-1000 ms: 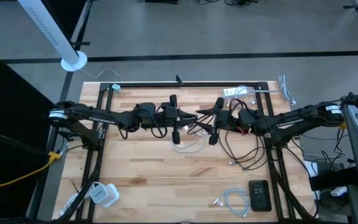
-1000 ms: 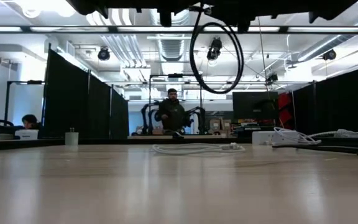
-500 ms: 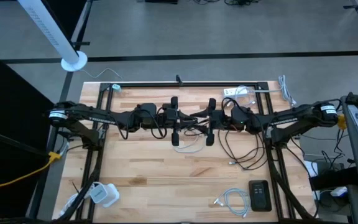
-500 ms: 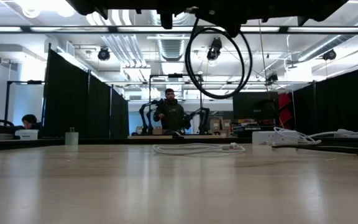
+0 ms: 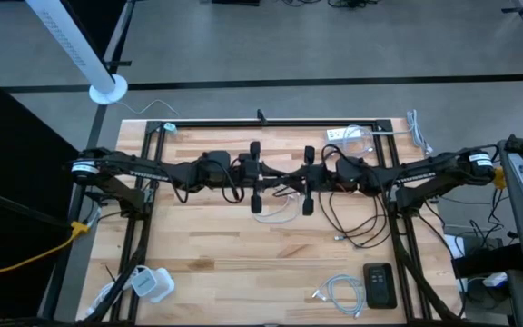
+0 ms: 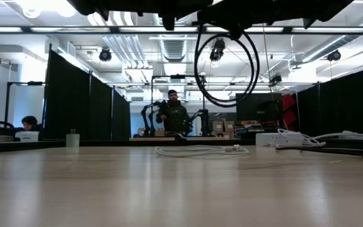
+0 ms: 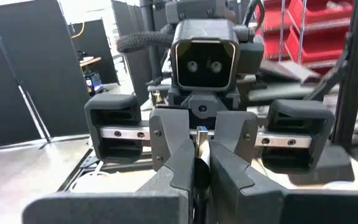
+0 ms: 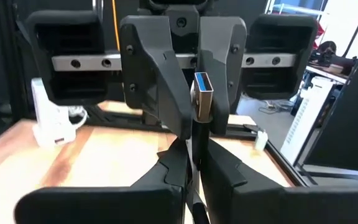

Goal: Plug in charger cables
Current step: Insert the left black charger cable into the bottom white outlet extension

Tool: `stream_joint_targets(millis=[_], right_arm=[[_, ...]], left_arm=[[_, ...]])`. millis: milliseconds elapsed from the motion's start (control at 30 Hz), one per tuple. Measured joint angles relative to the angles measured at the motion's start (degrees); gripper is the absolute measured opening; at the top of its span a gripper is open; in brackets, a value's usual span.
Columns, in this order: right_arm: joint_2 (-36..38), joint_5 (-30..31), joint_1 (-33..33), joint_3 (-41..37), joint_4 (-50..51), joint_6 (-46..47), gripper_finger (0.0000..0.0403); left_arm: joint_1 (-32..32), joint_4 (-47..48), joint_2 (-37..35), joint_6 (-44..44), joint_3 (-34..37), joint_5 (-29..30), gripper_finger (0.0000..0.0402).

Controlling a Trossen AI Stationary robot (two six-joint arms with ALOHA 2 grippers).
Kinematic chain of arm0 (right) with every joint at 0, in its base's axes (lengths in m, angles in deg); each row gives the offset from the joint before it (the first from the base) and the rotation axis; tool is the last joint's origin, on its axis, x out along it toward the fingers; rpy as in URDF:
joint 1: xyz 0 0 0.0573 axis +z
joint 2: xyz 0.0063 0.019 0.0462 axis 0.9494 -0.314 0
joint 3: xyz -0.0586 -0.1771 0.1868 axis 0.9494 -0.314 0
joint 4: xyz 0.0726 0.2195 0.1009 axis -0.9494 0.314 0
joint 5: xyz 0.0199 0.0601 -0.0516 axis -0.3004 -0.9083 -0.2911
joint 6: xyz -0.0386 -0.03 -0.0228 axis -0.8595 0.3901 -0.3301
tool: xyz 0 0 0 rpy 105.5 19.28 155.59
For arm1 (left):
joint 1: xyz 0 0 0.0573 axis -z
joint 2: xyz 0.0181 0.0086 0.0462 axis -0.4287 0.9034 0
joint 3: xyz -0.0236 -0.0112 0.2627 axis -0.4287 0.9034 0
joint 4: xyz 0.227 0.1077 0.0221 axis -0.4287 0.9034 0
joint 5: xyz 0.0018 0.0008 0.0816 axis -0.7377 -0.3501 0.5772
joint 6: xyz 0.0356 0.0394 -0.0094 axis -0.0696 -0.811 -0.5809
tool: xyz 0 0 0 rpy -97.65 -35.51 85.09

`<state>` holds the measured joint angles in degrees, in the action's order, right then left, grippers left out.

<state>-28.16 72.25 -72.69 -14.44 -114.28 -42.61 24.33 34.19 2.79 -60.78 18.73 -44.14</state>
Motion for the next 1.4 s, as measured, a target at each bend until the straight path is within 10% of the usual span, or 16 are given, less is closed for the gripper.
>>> stream_joint_targets(millis=[767, 1400], right_arm=[[3.10, 2.54, -0.02, -0.07, 11.97, -0.17, 0.0016], [0.89, 2.14, -0.04, -0.07, 15.72, 5.97, 0.0016]], left_arm=[[-0.09, 5.87, -1.23, -0.44, 0.00, 0.91, 0.0027], [8.70, 60.37, -18.91, 29.71, -0.20, 7.33, 0.0027]])
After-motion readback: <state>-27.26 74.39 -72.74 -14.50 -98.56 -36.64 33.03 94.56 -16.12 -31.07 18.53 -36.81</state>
